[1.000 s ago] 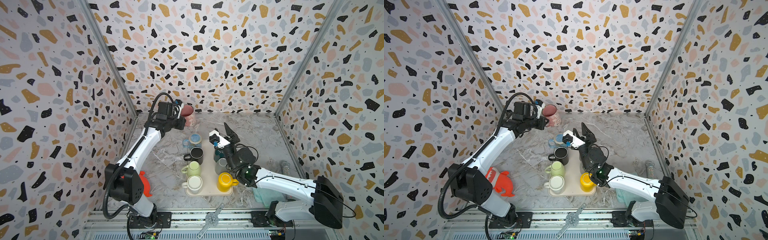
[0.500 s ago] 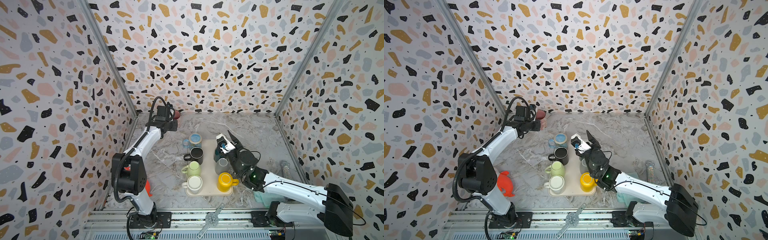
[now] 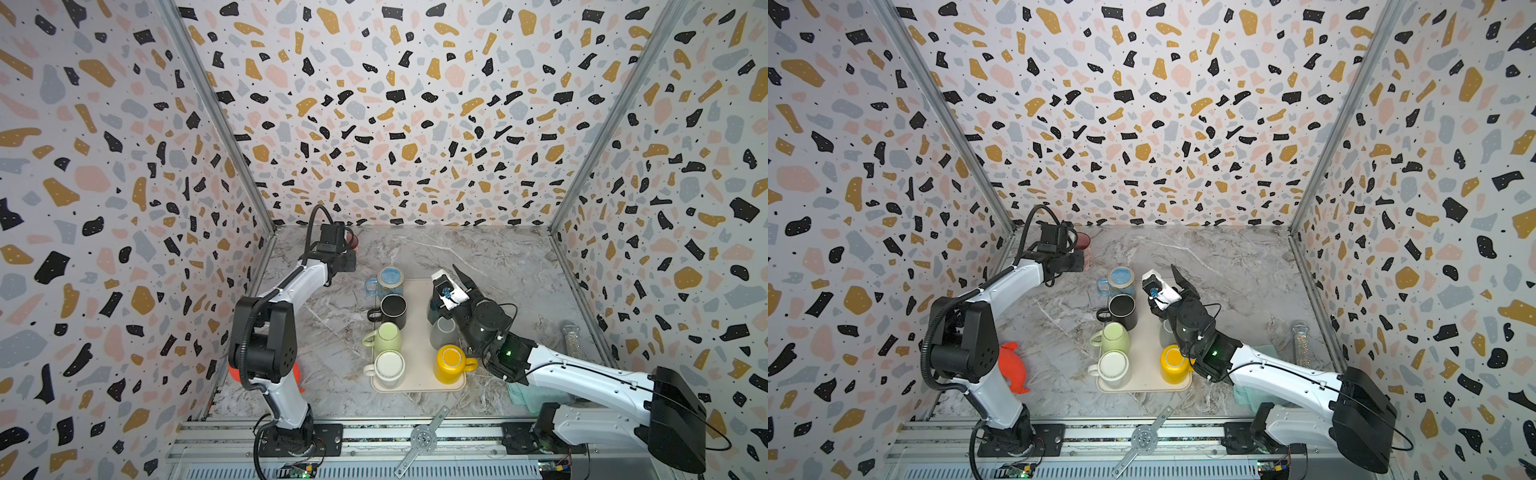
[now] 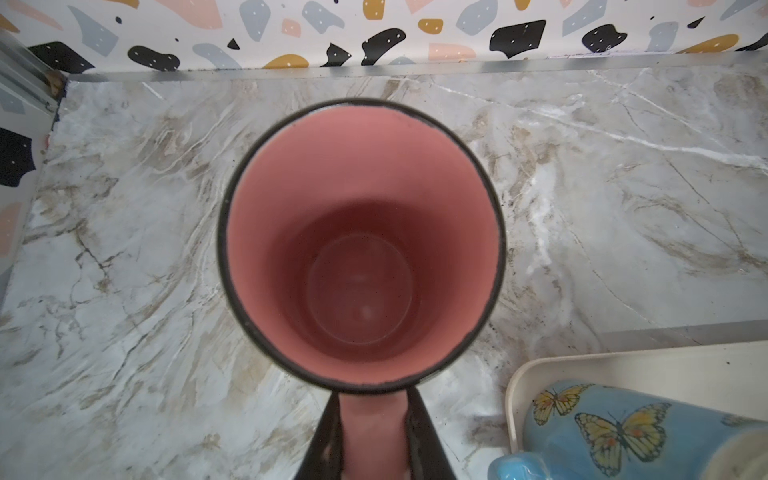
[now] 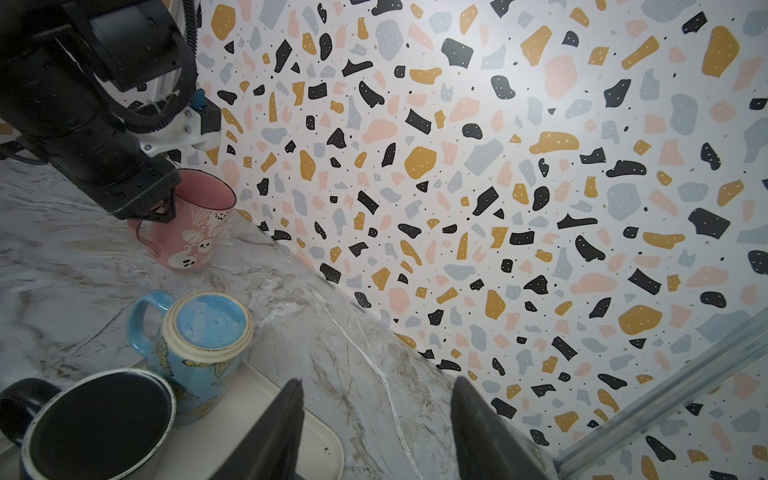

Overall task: Turn the mug right side up
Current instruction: 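Carry the pink mug with the left gripper beyond the tray and lower it upright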

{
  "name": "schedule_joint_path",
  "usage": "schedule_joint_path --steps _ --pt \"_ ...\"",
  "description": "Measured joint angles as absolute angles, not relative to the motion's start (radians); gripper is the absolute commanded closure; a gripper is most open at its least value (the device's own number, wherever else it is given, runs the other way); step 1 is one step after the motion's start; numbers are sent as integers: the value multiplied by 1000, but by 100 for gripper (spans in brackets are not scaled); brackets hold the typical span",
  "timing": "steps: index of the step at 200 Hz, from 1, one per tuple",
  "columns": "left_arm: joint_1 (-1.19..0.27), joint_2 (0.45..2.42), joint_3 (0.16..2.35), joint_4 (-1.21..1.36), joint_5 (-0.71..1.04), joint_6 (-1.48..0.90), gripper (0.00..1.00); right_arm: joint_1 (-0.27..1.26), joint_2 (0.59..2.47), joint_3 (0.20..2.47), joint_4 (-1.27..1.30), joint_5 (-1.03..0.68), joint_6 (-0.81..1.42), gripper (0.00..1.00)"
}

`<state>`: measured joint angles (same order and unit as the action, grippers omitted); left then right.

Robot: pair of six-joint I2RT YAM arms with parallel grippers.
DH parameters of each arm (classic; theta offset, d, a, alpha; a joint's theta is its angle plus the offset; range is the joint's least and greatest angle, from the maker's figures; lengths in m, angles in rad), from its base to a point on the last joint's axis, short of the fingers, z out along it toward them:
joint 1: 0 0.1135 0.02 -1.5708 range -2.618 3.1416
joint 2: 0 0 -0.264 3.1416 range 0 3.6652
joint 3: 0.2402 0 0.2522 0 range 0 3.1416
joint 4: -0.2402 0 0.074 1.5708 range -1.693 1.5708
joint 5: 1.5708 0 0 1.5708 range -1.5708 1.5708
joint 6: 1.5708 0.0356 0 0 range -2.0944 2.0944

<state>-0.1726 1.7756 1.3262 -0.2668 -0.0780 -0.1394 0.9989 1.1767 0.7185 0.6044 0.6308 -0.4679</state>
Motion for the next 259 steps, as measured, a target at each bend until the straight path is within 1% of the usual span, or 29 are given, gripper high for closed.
schedule_joint_path --steps 57,115,202,248,259 --pt "-145 1792 1282 -189 -77 -184 100 996 1177 719 588 587 -430 35" --pt "-133 1843 1272 -139 -60 -191 100 992 1177 719 567 569 -414 34" --pt "-133 1847 1270 -124 -31 -162 100 986 1185 720 540 550 -400 32" --pt "-133 1847 1271 -126 -29 -147 72 984 1186 721 534 545 -397 32" --pt "-133 1847 1273 -125 -28 -144 68 983 1187 721 533 545 -397 32"
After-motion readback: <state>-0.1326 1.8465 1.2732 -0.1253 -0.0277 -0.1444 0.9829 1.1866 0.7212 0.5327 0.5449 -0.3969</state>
